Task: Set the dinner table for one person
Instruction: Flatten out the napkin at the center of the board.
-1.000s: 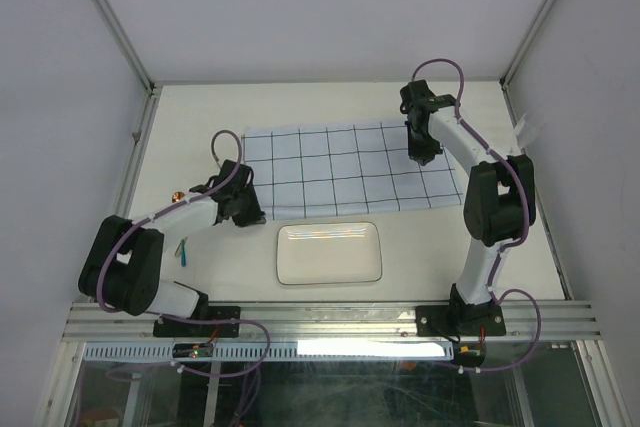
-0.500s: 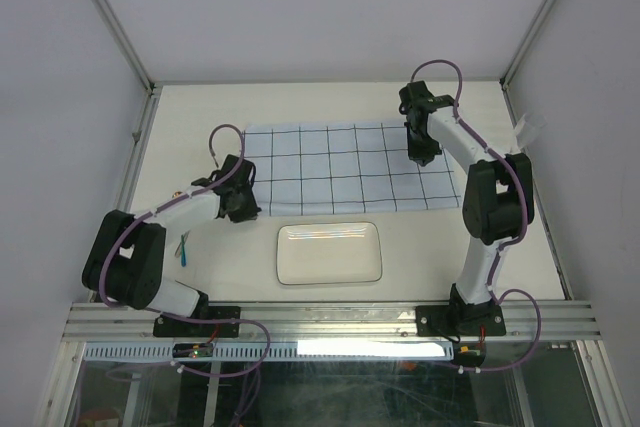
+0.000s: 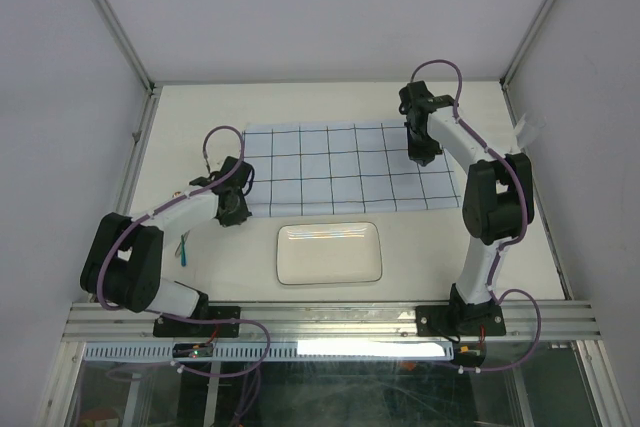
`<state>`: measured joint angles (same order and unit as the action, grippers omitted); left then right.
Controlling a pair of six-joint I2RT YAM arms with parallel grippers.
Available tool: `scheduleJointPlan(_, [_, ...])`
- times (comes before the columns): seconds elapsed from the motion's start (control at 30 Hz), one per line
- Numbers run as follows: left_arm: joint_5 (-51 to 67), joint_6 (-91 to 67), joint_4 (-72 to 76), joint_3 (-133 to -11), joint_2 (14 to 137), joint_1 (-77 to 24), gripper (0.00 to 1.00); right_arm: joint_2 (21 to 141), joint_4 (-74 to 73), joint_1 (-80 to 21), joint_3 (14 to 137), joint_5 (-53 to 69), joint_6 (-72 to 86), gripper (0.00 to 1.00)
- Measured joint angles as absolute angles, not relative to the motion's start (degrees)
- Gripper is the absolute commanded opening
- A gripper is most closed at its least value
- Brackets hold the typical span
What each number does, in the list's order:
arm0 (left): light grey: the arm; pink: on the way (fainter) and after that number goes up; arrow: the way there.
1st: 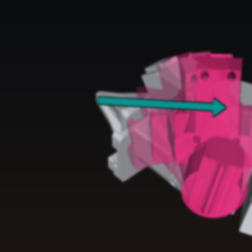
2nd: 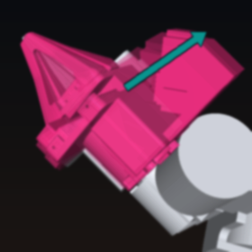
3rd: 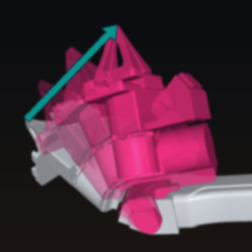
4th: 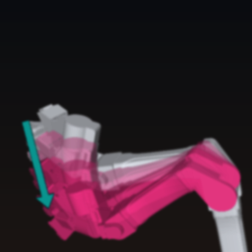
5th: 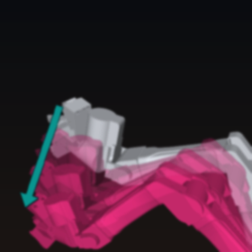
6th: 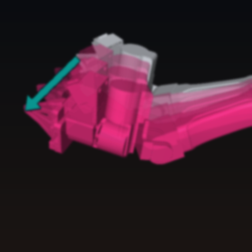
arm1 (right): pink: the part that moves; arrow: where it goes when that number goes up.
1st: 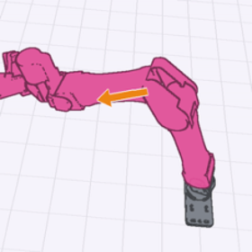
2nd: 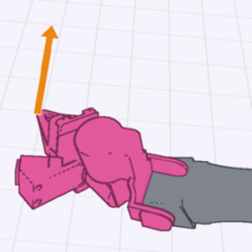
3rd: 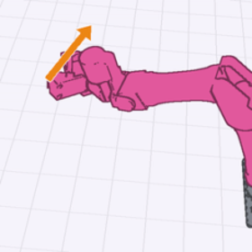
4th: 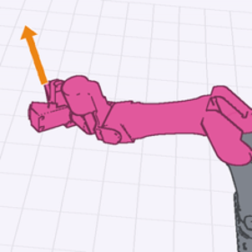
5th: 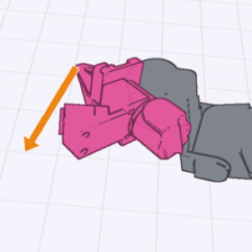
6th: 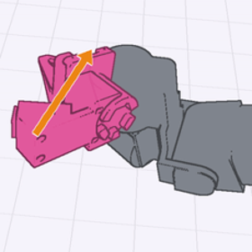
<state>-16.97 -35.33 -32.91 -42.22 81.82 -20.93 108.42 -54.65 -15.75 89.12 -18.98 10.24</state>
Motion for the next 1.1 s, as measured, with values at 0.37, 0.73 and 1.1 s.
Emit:
scheduleJointPlan(0.37, [-12.32, -35.29, -34.09, -43.07, 77.58, -20.93, 0.03, 112.27, -57.06, -14.31, 89.12, -21.98, 10.90, 0.00])
scheduleJointPlan(0.73, [-6.09, -35.38, -28.97, -42.39, 78.19, -20.93, 0.01, 116.99, -58.70, -13.10, 87.44, -23.53, 11.49, 0.00])
scheduleJointPlan(1.1, [-8.51, -34.68, -25.12, -46.61, 87.09, -20.95, 0.00, 118.74, -58.41, -12.38, 86.11, -24.69, 11.49, 0.00])
